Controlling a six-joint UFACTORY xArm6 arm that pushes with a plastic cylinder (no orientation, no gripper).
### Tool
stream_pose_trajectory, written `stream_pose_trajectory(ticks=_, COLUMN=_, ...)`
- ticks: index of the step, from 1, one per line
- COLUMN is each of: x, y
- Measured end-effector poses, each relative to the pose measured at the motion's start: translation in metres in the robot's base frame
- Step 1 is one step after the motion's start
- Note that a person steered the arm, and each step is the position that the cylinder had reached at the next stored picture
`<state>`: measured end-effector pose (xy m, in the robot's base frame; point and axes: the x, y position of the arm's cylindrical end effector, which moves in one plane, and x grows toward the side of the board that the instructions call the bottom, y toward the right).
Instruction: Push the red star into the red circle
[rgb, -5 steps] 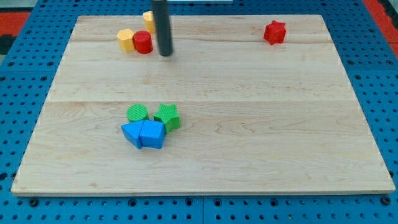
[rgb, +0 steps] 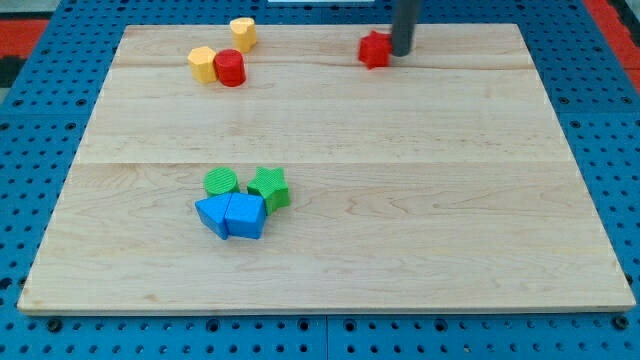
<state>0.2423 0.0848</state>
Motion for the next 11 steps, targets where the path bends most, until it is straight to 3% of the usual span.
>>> stream_pose_trajectory(ticks=2, x=-0.004, y=-0.118)
stream_pose_trajectory(ticks=3, x=-0.008, y=-0.137)
stream_pose_trajectory(ticks=4, x=-0.032, y=-0.072)
stream_pose_trajectory(ticks=5, x=-0.05, y=-0.074)
stream_pose_trajectory(ticks=6, x=-0.05, y=-0.094)
stream_pose_trajectory(ticks=7, x=-0.049, y=-0.151)
stream_pose_trajectory(ticks=10, x=-0.047, y=-0.169)
stream_pose_trajectory(ticks=11, x=-0.027, y=-0.184)
